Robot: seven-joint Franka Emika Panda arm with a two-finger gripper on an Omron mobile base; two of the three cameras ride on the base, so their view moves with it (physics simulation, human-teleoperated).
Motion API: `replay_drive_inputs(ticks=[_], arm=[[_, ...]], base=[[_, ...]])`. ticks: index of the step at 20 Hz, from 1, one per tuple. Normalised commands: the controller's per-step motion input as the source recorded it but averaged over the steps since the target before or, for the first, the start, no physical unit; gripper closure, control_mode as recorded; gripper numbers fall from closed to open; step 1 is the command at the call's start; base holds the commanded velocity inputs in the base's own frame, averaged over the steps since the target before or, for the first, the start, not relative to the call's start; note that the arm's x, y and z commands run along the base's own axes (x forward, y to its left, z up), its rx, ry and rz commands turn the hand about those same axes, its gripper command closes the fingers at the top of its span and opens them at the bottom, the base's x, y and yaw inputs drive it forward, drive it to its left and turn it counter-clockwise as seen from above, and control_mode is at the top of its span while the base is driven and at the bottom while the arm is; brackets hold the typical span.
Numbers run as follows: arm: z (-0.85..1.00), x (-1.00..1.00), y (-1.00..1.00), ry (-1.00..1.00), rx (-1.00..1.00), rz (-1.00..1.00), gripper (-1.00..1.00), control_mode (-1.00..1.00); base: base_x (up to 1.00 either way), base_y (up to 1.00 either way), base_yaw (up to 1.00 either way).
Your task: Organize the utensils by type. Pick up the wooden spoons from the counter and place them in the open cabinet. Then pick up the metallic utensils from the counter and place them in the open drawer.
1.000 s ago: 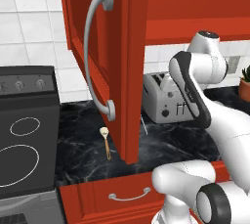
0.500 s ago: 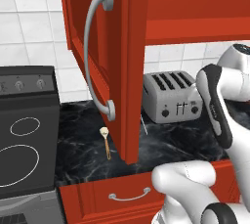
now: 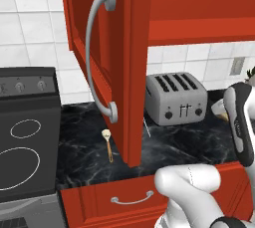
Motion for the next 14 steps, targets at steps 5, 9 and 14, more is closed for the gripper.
replay_drive_inputs(ticks=[5,9,14], arm=[[-0.21,0.00,-0.69,0.00,0.00,0.00,-1.00,-1.00],[-0.25,0.05,-0.59,0.02,0.00,0.00,-1.00,-1.00],[-0.30,0.16,-0.51,0.17,0.00,0.00,-1.00,-1.00]], base=[[0.00,0.00,0.00],[0.00,0.00,0.00],[0.00,0.00,0.00]])
